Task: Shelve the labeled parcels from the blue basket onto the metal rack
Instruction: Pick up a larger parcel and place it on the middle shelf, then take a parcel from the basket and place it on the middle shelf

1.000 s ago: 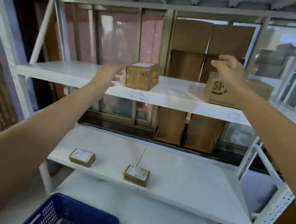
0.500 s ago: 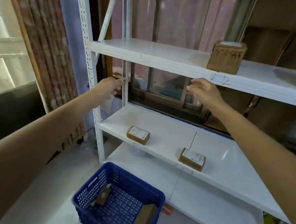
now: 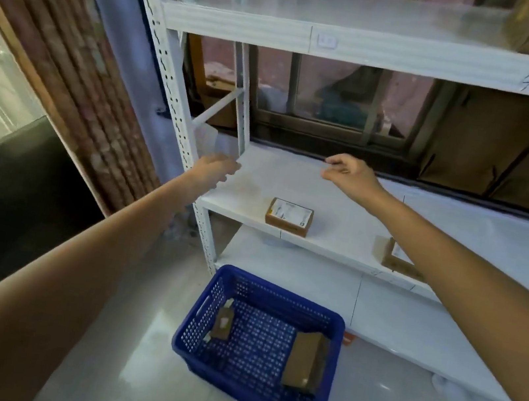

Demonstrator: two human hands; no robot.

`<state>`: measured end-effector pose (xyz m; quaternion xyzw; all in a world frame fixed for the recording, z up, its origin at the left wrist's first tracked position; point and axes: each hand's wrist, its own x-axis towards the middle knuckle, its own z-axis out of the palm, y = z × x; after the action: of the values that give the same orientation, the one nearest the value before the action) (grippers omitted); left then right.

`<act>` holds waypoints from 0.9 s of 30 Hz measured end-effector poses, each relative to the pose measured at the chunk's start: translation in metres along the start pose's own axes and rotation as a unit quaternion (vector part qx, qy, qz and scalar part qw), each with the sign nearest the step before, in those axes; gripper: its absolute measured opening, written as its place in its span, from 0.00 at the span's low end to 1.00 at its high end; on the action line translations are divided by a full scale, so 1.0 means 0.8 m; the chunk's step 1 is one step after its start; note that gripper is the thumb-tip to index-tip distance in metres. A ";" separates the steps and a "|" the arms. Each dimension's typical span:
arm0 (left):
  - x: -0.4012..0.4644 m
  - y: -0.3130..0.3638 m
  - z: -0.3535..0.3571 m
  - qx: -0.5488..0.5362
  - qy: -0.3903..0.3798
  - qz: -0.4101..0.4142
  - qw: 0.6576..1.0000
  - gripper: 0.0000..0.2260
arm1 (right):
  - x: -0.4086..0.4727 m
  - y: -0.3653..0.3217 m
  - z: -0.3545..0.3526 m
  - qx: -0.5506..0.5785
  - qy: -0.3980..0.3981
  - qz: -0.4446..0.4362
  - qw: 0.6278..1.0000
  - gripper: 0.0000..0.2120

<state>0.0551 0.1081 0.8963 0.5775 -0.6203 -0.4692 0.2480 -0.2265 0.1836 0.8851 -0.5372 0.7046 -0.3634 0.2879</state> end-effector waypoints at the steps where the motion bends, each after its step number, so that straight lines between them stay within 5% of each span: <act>1: 0.012 -0.015 0.001 0.006 -0.017 0.001 1.000 0.10 | 0.006 0.005 0.014 -0.001 0.004 0.010 1.000 0.19; 12: 0.118 -0.200 0.045 0.036 -0.126 0.015 0.991 0.03 | -0.019 0.117 0.180 -0.015 0.023 0.142 0.989 0.16; 27: 0.252 -0.697 0.265 0.134 -0.171 -0.074 0.973 0.09 | -0.010 0.516 0.542 -0.013 -0.007 0.214 0.977 0.19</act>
<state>0.1020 0.0393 0.2723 0.5612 -0.6660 -0.4909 0.0236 -0.1050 0.1689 0.2988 -0.3800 0.8060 -0.2803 0.3569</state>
